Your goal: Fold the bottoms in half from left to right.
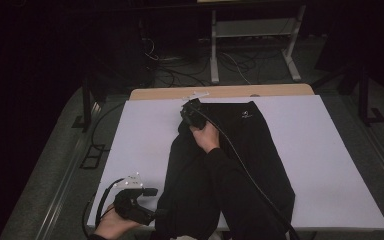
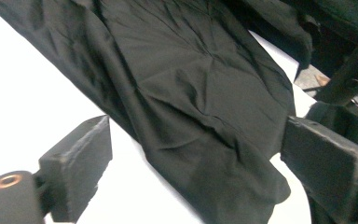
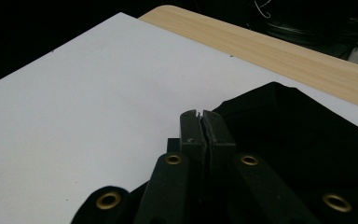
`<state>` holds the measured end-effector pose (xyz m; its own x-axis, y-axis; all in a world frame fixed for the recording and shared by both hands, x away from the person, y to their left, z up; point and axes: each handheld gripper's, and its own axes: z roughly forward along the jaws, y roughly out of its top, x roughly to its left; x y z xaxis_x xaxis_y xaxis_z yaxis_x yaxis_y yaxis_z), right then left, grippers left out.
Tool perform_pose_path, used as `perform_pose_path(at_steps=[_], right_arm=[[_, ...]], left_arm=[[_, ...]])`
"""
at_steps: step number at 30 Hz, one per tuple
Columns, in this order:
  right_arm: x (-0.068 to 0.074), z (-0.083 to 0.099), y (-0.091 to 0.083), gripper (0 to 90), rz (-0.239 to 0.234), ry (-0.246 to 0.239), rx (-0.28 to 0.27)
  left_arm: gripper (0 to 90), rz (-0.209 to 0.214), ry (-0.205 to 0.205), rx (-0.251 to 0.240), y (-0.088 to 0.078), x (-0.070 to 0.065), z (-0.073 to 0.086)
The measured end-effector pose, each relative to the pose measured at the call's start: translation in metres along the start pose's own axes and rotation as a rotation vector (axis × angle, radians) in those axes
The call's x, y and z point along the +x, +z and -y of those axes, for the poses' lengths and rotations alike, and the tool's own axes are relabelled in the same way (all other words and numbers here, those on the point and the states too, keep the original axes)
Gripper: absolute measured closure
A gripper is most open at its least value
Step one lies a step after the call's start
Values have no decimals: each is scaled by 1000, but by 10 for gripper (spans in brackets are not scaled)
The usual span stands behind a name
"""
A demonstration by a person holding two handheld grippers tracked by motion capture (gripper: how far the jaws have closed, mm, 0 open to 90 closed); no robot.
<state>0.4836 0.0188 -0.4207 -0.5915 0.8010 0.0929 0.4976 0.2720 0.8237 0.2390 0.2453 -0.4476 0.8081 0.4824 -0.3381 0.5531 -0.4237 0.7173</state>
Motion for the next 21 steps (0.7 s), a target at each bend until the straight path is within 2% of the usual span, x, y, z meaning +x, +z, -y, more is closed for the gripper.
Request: perform_pose_path(at_steps=[3, 10, 13, 15, 21], right_arm=[[0, 1, 0, 865, -4, -3, 2], [0, 0, 0, 865, -6, -9, -3], [0, 1, 0, 865, -10, -14, -1], [0, 1, 0, 866, -10, -13, 3], [1, 1, 0, 865, -10, -16, 4]], left_arm=[[128, 0, 9, 7, 1, 0, 0], [150, 5, -12, 16, 2, 4, 1], [200, 20, -10, 39, 5, 5, 2], [212, 22, -10, 35, 5, 6, 3], [417, 43, -42, 57, 1, 7, 3]])
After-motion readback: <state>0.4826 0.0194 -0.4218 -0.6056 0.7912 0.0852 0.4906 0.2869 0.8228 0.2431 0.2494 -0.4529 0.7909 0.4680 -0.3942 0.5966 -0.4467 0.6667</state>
